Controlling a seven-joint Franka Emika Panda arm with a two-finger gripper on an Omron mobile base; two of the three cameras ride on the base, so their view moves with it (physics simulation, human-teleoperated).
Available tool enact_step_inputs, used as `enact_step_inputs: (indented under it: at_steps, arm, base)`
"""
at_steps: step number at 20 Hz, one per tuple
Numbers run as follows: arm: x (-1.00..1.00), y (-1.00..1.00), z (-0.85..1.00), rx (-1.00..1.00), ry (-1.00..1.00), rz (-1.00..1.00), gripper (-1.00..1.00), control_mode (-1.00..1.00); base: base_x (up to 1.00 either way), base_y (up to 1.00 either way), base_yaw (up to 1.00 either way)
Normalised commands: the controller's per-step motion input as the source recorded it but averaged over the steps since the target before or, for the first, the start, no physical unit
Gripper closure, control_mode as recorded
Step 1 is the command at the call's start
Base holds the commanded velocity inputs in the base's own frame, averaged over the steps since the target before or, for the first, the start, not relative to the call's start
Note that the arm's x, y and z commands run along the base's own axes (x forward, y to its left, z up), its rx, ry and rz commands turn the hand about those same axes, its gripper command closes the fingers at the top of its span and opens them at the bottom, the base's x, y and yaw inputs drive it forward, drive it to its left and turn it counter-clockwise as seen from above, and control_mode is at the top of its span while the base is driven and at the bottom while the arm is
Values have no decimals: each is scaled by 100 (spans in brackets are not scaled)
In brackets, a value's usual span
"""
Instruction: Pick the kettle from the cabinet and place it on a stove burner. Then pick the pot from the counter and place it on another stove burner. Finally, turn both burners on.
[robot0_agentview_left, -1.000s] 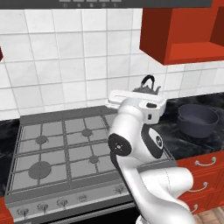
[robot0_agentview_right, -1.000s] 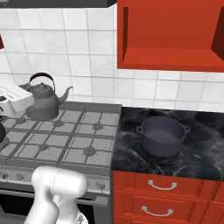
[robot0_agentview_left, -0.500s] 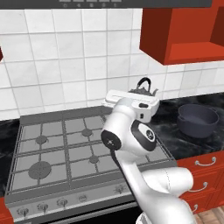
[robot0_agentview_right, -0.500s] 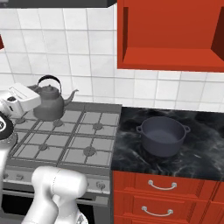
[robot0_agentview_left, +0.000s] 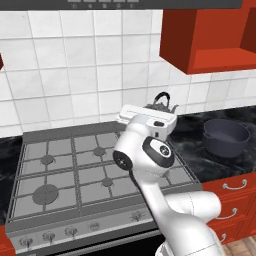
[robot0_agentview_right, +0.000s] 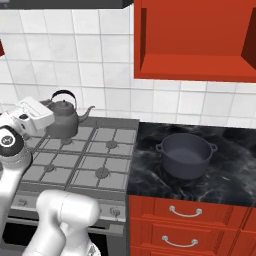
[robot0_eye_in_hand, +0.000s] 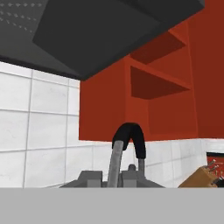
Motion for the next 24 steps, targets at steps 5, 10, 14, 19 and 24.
enact_step_inputs:
  at_steps: [5,10,14,19,24]
  arm:
    - [45,0,-10,0,-5,-8,100,-100]
    - [44,0,-4,0,-1,-9,100,-100]
    - [39,0,-7,0,0,-11,100,-100]
    - [39,0,-8,0,0,-12,100,-100]
    - [27,-3,-16,0,-4,-14,100,-100]
  base:
    - [0,0,0]
    - [0,0,0]
    - [0,0,0]
    - [0,0,0]
    - [0,0,0]
